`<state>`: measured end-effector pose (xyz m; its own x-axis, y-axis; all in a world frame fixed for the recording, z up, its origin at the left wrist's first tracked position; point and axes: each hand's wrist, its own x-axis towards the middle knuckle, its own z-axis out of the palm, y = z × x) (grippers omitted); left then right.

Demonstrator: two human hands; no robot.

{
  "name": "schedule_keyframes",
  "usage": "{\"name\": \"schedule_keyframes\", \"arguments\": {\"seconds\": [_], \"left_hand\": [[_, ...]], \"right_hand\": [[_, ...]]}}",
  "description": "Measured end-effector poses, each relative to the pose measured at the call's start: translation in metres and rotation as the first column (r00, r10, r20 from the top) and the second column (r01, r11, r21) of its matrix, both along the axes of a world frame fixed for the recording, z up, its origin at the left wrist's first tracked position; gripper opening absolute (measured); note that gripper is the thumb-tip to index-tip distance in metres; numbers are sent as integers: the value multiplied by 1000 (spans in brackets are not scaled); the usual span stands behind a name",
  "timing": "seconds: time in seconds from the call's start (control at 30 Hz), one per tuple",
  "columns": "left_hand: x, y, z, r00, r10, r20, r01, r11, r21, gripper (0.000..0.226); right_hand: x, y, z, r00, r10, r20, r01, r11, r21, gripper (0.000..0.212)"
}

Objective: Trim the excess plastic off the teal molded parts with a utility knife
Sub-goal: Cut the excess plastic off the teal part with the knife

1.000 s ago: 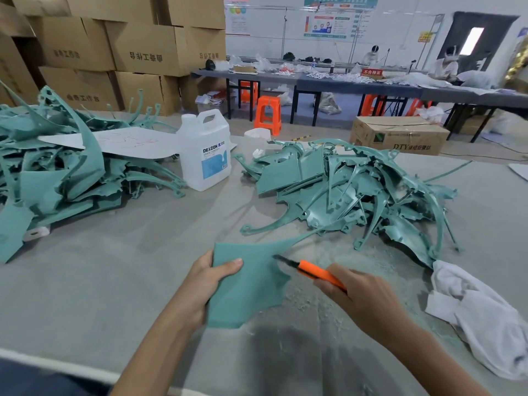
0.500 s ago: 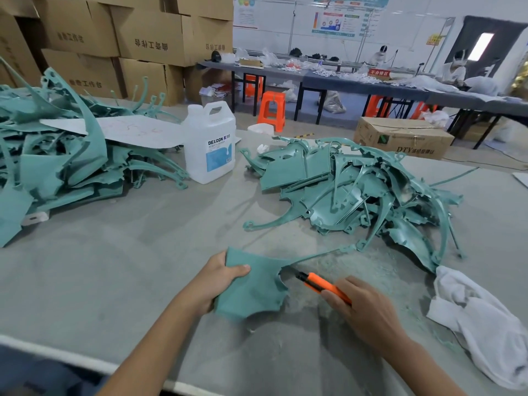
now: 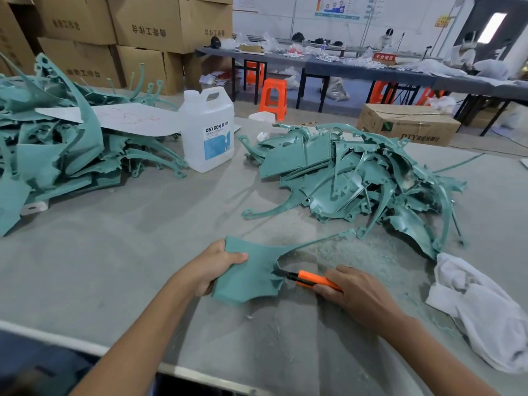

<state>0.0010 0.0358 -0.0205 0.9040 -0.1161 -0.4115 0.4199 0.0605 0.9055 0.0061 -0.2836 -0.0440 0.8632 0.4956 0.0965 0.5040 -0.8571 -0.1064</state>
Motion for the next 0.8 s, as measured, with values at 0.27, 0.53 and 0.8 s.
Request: {"name": "schedule_keyframes", "arguments": {"seconds": [0.27,0.53,0.8], "left_hand": [[-1,-1,5,1000,-22,1,22,999,41,18],[-2,-2,7,1000,-23,-11,24,999,45,19],[-9,-2,-5,991,136,19,-137,979,150,41]], "right_hand": [[6,1,4,996,-14,-85,17,999,46,65],[4,11,5,997,-70,-23,70,997,-13,61],[-5,13,0,977,-211,31,198,952,232,55]]}}
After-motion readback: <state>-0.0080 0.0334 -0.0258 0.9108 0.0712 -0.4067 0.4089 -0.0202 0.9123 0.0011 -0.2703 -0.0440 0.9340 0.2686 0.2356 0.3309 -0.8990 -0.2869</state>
